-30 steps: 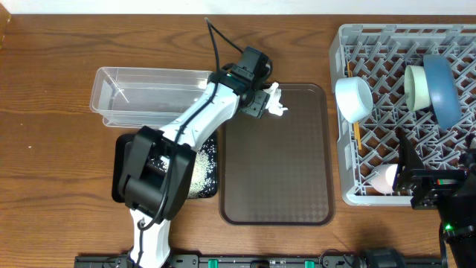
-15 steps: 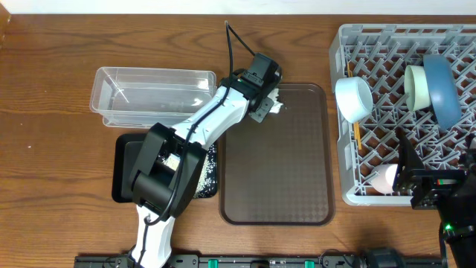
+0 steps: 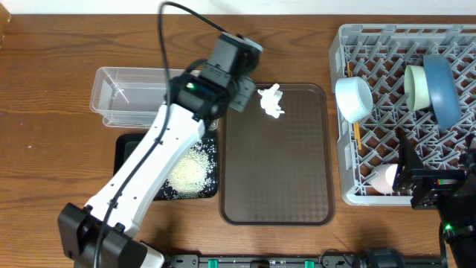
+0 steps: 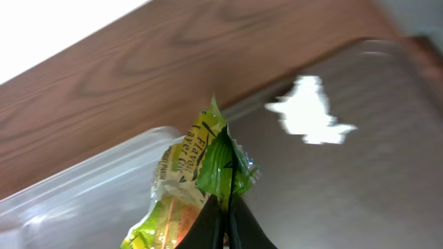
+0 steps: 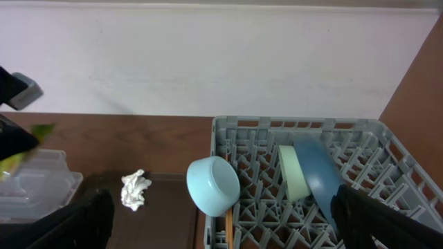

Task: Sort waste into correct bins and load items into the dishwasher rack
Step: 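Carry the wrapper and tissue left over the clear plastic container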

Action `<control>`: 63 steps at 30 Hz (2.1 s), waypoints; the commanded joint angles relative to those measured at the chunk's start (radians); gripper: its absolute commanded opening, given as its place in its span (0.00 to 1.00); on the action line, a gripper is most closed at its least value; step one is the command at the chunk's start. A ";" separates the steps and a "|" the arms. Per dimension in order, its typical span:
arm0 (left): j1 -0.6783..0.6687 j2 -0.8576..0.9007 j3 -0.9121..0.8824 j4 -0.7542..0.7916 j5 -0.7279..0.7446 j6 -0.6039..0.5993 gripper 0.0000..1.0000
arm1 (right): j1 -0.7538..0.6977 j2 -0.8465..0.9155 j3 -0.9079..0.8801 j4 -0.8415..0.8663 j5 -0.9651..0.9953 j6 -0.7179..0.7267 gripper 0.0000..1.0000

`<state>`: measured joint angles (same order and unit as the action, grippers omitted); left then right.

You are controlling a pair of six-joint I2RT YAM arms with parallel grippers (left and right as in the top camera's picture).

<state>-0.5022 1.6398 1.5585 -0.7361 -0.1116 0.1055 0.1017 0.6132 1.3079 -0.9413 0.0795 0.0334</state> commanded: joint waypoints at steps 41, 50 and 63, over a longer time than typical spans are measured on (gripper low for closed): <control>-0.104 0.426 -0.008 0.260 0.150 0.004 0.06 | 0.003 0.002 0.003 0.001 0.007 -0.005 0.99; -0.081 0.225 -0.008 0.221 0.143 -0.084 0.06 | 0.003 0.002 0.003 0.001 0.007 -0.005 0.99; 0.103 0.042 -0.009 -0.045 -0.152 -0.158 0.06 | 0.003 0.002 0.003 0.001 0.007 -0.005 0.99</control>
<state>-0.4633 1.6871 1.5452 -0.7544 -0.1986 0.0017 0.1017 0.6132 1.3079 -0.9409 0.0795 0.0334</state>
